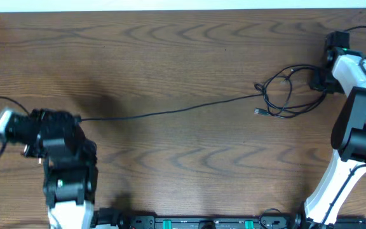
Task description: Untangle cables
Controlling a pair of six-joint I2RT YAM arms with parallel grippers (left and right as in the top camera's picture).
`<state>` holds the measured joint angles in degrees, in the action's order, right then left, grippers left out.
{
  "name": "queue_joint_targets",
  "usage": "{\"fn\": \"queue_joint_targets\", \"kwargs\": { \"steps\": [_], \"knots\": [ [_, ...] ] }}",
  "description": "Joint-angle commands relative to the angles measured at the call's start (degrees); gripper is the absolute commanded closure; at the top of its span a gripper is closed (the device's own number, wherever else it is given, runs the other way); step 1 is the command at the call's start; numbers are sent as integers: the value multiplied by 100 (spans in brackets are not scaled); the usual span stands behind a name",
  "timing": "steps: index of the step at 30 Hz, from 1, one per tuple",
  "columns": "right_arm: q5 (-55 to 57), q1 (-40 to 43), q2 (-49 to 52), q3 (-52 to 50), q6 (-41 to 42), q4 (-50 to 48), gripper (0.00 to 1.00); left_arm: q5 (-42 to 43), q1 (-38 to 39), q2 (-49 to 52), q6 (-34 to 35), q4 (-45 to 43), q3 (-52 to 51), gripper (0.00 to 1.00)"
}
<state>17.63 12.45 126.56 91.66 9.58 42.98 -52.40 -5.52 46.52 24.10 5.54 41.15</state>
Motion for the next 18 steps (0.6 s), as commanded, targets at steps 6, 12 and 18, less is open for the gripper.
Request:
{"fn": "queue_joint_targets", "kwargs": {
  "steps": [6, 12, 18],
  "knots": [
    [-839, -59, 44, -146, -199, 70, 99, 3768, -437, 1759, 304, -22, 37, 92],
    [-1440, -195, 44, -146, -195, 76, 99, 7403, -431, 2352, 470, -505, 39, 64],
    [-1958, -315, 44, -146, -195, 214, 99, 9147, 28, 2430, 1012, -1517, 39, 12]
  ]
}}
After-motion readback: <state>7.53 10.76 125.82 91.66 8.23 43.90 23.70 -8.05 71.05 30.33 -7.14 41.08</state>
